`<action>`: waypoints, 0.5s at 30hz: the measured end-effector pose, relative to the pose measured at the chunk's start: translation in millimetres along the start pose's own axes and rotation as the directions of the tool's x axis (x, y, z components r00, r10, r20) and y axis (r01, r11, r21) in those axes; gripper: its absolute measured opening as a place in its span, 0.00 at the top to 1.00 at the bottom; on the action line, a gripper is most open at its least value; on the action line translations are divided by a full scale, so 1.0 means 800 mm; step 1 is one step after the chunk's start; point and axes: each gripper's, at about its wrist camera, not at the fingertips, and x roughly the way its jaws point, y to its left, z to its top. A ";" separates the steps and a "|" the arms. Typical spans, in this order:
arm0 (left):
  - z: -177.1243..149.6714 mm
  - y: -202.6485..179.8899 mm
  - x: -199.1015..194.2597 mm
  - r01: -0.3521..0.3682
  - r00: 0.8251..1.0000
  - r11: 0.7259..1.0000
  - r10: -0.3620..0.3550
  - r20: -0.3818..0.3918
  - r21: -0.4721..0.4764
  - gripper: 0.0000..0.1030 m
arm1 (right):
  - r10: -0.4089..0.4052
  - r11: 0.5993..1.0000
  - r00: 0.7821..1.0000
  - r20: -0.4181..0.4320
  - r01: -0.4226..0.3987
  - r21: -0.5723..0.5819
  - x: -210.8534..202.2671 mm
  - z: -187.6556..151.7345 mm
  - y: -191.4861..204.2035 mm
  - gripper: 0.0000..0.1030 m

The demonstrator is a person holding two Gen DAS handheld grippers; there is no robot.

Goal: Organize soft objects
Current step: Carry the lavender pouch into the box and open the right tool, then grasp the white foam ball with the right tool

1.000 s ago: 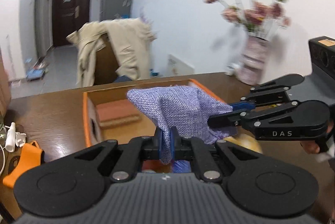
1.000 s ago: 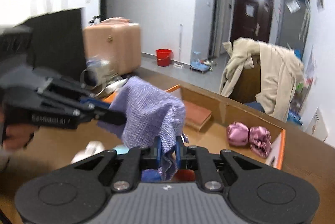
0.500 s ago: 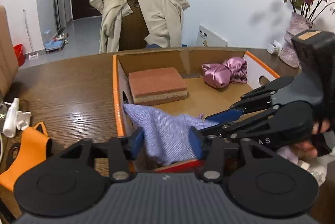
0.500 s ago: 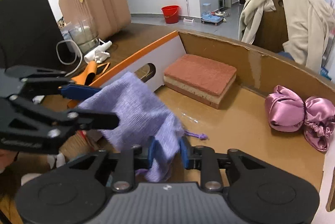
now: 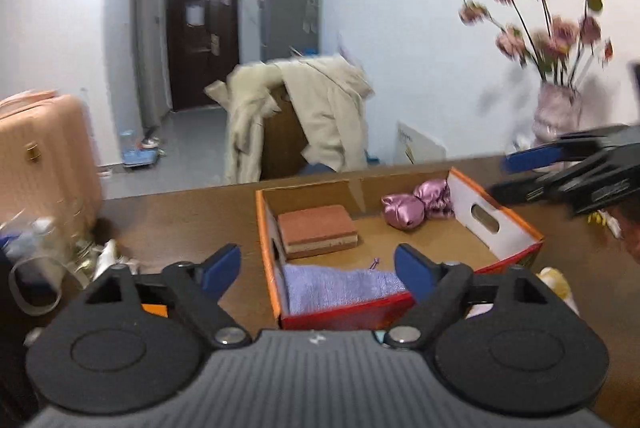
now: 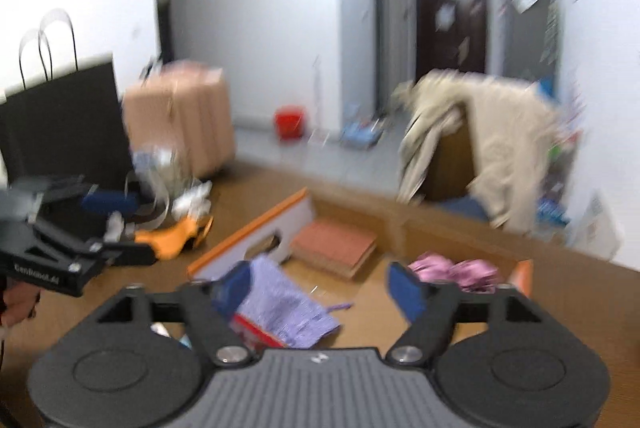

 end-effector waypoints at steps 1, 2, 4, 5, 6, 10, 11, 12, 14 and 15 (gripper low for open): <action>-0.010 -0.001 -0.013 -0.002 1.000 1.000 0.002 0.005 -0.010 0.15 | -0.014 1.000 0.999 0.042 0.014 0.012 -0.023 -0.008 -0.001 0.18; -0.024 -0.003 -0.029 -0.005 1.000 1.000 0.005 0.017 -0.015 0.15 | -0.021 0.999 0.997 0.072 0.019 0.028 -0.047 -0.019 -0.003 0.18; -0.053 -0.009 -0.058 -0.003 0.996 1.000 0.002 0.084 0.005 0.02 | -0.023 0.998 0.992 0.121 0.016 0.060 -0.089 -0.047 -0.004 0.18; -0.073 -0.012 -0.072 0.000 0.991 1.000 -0.004 0.135 0.024 0.00 | -0.029 0.997 0.990 0.140 0.019 0.071 -0.106 -0.062 -0.002 0.18; -0.091 -0.014 -0.083 -0.006 0.986 0.999 -0.001 0.167 0.038 0.00 | -0.049 0.996 0.987 0.151 0.037 0.081 -0.120 -0.077 0.001 0.17; -0.160 -0.028 -0.117 -0.032 0.987 0.999 0.028 0.157 0.025 0.00 | -0.135 0.991 0.981 0.140 0.130 0.039 -0.165 -0.145 0.029 0.12; -0.176 -0.030 -0.126 -0.011 0.989 1.000 0.010 0.144 0.006 0.00 | -0.138 0.990 0.982 0.128 0.135 0.030 -0.173 -0.162 0.036 0.11; -0.189 -0.031 -0.132 0.016 0.991 1.000 -0.015 0.135 -0.008 0.00 | -0.137 0.990 0.983 0.118 0.135 0.025 -0.179 -0.177 0.045 0.11; -0.217 -0.034 -0.144 0.060 0.991 0.998 -0.058 0.118 -0.011 0.00 | -0.130 0.991 0.986 0.100 0.128 0.028 -0.192 -0.213 0.059 0.06; -0.228 -0.035 -0.146 0.062 0.993 0.998 -0.061 0.103 -0.008 0.00 | -0.126 0.992 0.988 0.093 0.125 0.015 -0.194 -0.231 0.069 0.05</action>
